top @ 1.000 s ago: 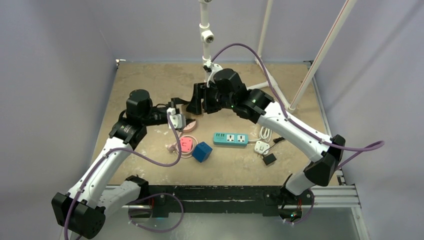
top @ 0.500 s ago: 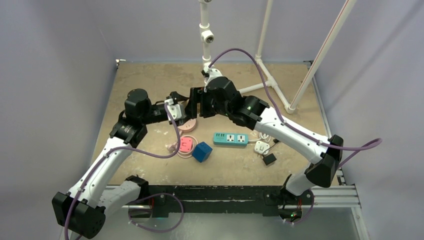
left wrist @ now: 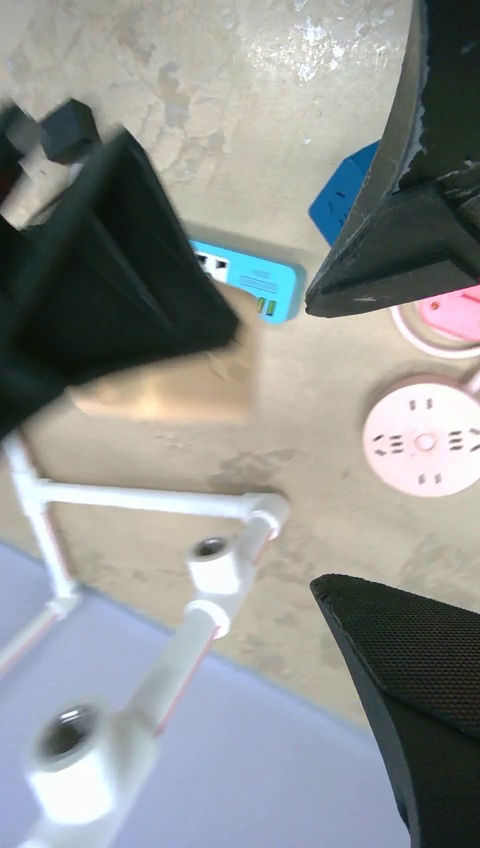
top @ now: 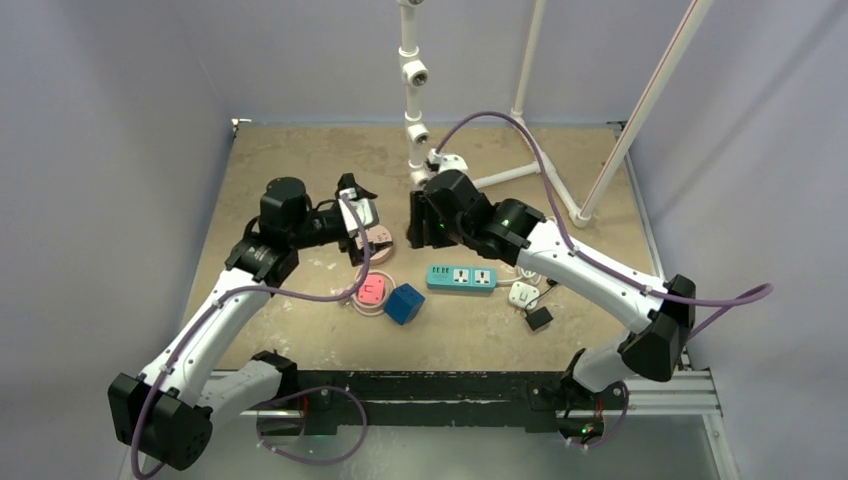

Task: Insert the plug
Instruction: Insert the plug into the socket.

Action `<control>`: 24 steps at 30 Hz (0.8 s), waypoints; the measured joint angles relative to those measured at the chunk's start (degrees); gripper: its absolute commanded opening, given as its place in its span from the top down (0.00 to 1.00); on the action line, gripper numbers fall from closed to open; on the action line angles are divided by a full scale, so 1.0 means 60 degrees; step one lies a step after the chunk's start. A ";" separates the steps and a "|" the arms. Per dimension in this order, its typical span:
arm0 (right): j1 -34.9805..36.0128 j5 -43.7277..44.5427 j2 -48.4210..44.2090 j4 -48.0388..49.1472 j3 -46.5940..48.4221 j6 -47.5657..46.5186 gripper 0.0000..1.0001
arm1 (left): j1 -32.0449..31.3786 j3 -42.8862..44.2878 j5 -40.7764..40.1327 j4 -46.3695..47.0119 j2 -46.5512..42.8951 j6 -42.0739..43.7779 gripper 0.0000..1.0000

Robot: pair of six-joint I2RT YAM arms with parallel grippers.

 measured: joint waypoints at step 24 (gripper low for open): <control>-0.1960 0.0729 -0.0328 -0.2874 -0.2739 0.1206 1.00 | 0.0004 0.0018 -0.2794 -0.2000 0.1370 -0.2160 0.01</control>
